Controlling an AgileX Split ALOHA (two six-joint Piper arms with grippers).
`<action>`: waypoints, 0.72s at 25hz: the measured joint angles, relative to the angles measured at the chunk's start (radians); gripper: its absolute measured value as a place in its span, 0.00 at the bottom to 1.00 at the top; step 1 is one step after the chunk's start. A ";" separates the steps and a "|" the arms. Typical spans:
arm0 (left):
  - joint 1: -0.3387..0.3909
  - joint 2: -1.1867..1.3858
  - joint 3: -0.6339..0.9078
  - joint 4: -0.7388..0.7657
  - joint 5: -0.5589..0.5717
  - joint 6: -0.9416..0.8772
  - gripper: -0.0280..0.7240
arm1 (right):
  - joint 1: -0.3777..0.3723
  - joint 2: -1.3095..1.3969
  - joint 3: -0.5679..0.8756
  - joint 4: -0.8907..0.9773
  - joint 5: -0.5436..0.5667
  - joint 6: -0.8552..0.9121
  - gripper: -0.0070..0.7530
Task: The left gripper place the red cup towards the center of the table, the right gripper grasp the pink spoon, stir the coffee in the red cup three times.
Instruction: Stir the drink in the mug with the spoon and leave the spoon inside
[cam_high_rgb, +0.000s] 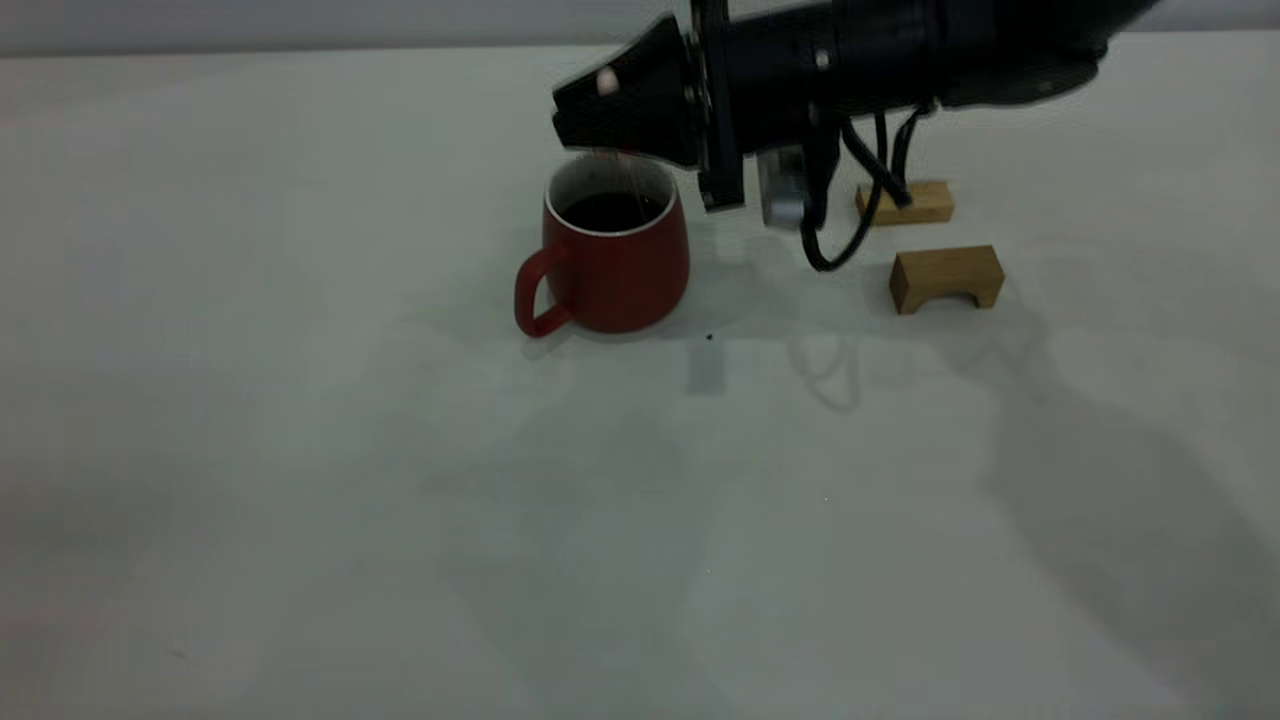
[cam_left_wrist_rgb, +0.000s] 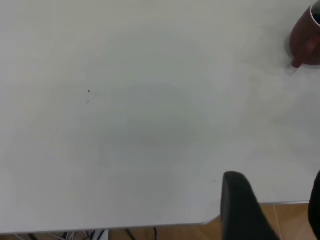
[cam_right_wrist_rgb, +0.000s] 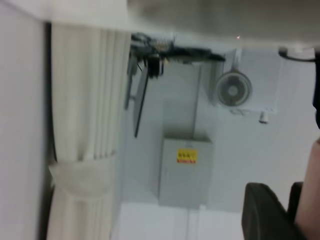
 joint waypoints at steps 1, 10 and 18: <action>0.000 0.000 0.000 0.000 0.000 0.000 0.58 | 0.004 0.000 0.000 0.001 -0.014 0.005 0.16; 0.000 0.000 0.000 0.000 0.000 0.000 0.58 | 0.060 0.100 -0.157 0.005 0.021 0.032 0.16; 0.000 0.000 0.000 0.000 0.000 0.000 0.58 | 0.006 0.122 -0.199 0.002 0.027 -0.025 0.16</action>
